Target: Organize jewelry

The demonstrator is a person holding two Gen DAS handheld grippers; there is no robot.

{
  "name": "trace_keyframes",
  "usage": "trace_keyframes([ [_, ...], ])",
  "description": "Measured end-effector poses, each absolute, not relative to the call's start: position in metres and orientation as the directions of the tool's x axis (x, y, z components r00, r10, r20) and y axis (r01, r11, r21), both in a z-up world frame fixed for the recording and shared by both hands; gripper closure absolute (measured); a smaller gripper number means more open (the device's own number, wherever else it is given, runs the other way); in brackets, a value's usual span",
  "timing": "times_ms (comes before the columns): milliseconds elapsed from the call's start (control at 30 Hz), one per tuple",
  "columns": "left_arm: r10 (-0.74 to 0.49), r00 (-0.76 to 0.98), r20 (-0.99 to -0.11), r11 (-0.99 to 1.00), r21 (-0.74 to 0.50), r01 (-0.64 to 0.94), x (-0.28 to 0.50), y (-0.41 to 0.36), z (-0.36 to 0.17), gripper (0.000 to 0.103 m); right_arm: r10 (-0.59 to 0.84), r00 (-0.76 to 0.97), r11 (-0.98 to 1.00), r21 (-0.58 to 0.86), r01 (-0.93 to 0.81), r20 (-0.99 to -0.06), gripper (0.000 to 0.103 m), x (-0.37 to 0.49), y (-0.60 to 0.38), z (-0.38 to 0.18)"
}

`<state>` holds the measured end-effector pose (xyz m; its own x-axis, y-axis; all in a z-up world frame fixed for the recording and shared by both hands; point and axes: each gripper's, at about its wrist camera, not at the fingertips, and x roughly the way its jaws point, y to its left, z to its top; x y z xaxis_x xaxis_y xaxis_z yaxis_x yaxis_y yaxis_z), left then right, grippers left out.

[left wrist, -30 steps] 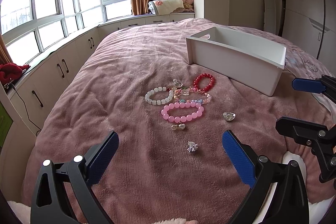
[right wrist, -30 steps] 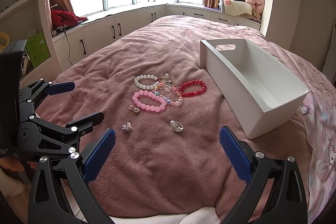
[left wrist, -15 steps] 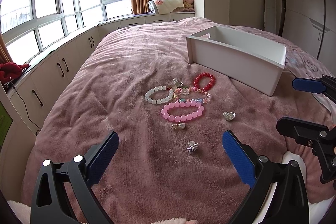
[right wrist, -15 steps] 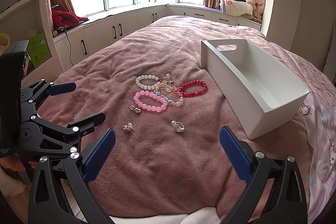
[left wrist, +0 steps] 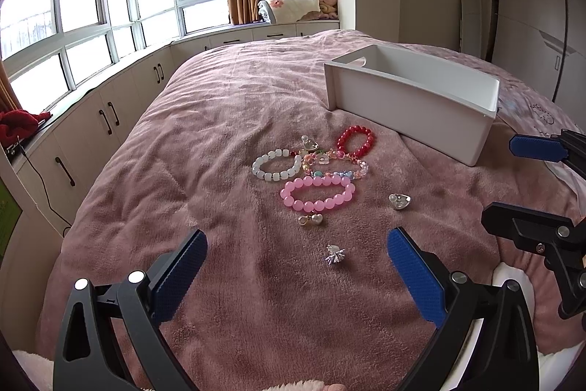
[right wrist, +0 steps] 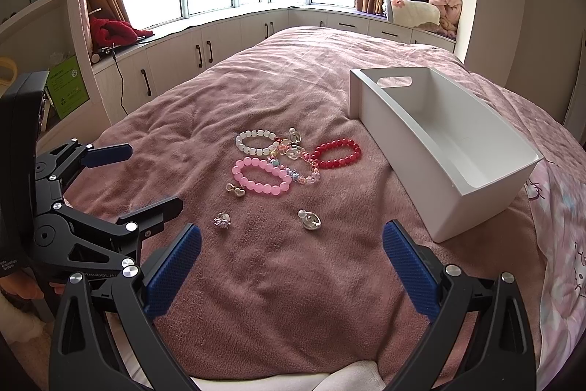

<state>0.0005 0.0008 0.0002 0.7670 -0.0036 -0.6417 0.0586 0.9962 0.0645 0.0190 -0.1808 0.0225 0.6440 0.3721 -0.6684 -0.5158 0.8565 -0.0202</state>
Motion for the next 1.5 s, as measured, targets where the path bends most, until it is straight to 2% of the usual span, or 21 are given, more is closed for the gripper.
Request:
trace_keyframes([
  [1200, -0.038, 0.763, -0.646, 0.996, 0.042, 0.085, -0.001, -0.007, 0.002, 0.003, 0.375, 0.651, 0.867, 0.002, -0.498, -0.659, 0.005, 0.026, -0.187, 0.023],
  [1500, -0.06, 0.753, -0.656, 0.992, 0.045, 0.118, 0.023, -0.007, -0.006, 0.003, 0.377, 0.656, 0.872, 0.011, -0.49, -0.654, 0.005, 0.042, -0.183, 0.013],
])
